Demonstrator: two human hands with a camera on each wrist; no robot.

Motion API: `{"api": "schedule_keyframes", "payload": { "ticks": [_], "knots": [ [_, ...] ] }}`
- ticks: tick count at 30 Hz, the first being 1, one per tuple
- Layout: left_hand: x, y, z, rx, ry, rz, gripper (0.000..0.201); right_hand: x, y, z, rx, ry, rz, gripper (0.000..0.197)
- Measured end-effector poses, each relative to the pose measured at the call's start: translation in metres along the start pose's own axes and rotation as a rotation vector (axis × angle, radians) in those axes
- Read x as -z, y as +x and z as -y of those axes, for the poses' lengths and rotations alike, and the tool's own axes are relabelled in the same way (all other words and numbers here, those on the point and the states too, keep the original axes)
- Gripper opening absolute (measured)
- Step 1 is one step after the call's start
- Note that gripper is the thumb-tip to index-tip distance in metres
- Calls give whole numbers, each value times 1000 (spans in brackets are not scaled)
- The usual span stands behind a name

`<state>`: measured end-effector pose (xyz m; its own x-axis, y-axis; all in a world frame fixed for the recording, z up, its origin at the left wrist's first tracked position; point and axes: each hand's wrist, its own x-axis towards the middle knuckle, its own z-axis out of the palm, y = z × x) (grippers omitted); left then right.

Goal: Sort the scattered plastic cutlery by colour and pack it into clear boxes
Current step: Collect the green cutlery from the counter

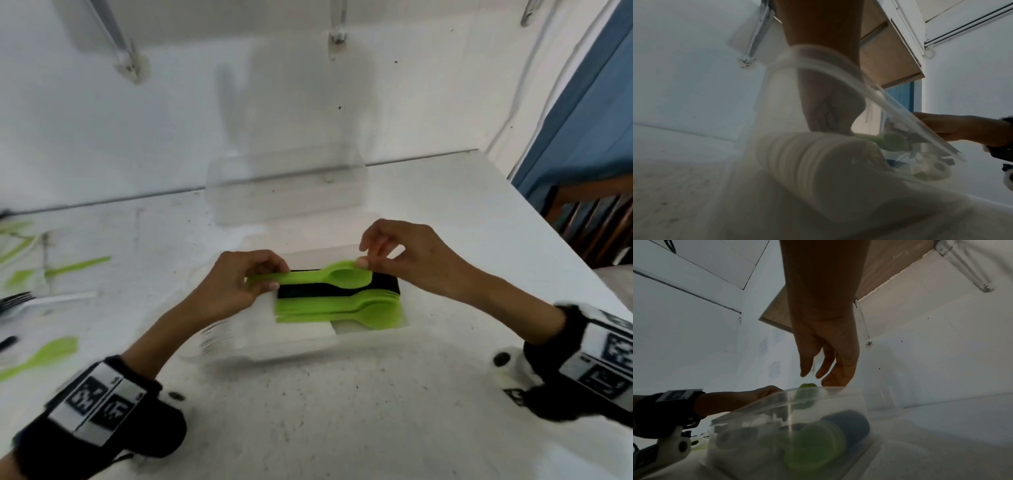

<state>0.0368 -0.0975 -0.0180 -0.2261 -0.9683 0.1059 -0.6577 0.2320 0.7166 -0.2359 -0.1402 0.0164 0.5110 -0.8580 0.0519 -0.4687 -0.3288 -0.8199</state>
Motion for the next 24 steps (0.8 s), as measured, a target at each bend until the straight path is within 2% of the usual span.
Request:
{"api": "schedule_keyframes", "payload": {
  "ticks": [4, 7, 12, 21, 24],
  "knots": [
    [3, -7, 3, 5, 48, -15, 41, -1, -3, -5, 25, -107, 190, 8],
    [5, -12, 8, 14, 34, -50, 41, -4, -4, -5, 87, -278, 234, 7],
    [4, -15, 11, -7, 1, -158, 36, -18, -6, 0, 116, -615, 408, 19],
    [-4, -16, 12, 3, -32, -176, 35, -23, -15, 11, 178, -859, 427, 23],
    [-6, -15, 9, -7, -2, -174, 28, -24, -16, 15, 195, -938, 422, 27]
  ]
}}
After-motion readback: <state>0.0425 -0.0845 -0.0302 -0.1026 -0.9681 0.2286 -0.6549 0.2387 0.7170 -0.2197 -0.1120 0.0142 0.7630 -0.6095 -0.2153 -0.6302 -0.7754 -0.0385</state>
